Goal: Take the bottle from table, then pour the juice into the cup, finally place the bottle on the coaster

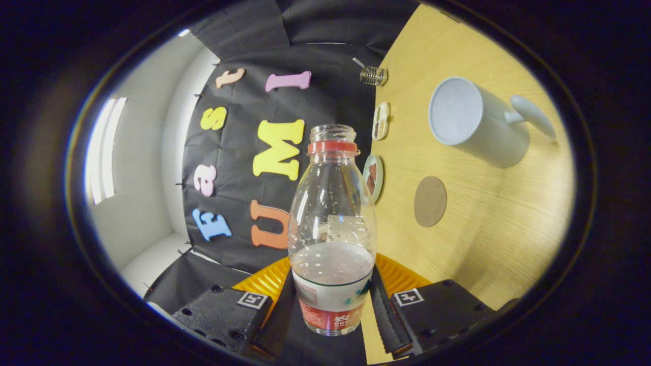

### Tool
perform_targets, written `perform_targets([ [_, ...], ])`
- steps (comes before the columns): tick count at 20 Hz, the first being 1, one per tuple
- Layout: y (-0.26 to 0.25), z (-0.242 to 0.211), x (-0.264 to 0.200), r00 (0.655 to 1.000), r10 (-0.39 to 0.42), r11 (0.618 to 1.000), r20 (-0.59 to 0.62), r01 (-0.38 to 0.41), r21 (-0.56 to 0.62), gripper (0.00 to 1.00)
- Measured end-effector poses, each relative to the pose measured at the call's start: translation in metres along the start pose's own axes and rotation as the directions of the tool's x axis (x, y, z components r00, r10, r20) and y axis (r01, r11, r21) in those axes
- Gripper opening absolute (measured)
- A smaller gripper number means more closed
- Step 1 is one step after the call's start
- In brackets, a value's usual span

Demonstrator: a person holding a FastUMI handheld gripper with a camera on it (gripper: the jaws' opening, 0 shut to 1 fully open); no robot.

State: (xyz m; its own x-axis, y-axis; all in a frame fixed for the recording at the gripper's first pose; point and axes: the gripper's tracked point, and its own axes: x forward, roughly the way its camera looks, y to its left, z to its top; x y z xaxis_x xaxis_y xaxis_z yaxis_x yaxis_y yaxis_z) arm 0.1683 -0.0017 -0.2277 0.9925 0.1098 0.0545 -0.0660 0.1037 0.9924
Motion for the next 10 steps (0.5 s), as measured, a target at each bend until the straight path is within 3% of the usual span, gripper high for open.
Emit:
perform_targets([
  [10,0.007,0.021,-0.002,1.0,0.011,0.982,-0.011,-0.009,0.189,0.75],
])
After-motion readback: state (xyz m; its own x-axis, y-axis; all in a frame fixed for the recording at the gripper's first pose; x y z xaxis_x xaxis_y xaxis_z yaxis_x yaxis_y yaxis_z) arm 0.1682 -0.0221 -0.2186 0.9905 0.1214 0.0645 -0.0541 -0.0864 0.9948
